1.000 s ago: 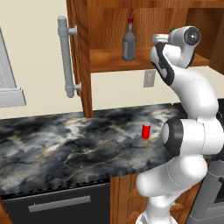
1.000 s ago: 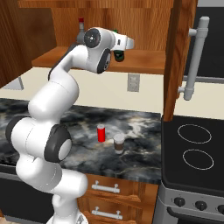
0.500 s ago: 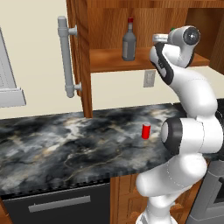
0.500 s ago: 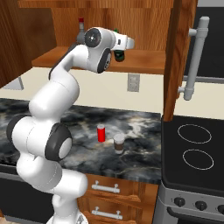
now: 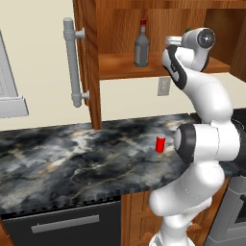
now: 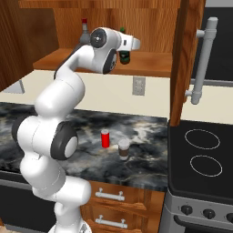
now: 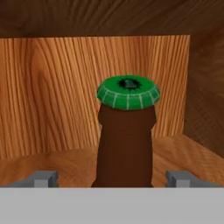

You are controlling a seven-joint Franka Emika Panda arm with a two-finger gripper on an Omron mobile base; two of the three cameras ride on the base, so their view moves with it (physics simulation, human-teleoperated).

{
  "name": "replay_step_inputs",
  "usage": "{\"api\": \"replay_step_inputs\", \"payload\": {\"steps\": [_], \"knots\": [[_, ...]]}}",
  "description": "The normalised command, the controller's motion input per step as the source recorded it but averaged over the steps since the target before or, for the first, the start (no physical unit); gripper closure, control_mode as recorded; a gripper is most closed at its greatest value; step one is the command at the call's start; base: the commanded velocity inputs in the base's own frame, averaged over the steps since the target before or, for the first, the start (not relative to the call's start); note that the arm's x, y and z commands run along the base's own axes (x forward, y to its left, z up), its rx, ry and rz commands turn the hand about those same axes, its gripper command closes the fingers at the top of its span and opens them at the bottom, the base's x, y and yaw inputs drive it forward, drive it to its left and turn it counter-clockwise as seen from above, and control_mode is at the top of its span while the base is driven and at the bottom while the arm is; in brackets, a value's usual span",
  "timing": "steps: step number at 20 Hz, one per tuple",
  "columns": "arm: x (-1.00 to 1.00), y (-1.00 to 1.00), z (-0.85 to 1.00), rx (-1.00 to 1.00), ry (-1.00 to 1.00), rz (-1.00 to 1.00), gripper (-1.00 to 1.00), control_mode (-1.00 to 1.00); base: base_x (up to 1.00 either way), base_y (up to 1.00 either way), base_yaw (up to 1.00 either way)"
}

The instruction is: Sort all alcoholic drinks to one cabinet, and non-alcoholic drinks to the other.

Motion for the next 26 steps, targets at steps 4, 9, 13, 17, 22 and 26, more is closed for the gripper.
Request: {"api": "replay_step_inputs", "payload": {"steps": [4,9,13,17,22,26], "knots": [[0.19,0.0,0.0,0.01,0.0,0.0,-1.0,-1.0,0.0,0.0,0.0],[0.23,0.0,0.0,0.01,0.0,0.0,-1.0,-1.0,0.0,0.0,0.0],[0.18,0.0,0.0,0.01,0.0,0.0,-1.0,-1.0,0.0,0.0,0.0],[0.07,0.0,0.0,0.0,0.0,0.0,-1.0,-1.0,0.0,0.0,0.0],[-0.07,-0.05,0.0,0.01,0.01,-0.01,-1.0,-1.0,0.0,0.0,0.0],[-0.33,-0.11,0.0,0.0,0.0,-0.02,-1.0,-1.0,0.0,0.0,0.0]]}}
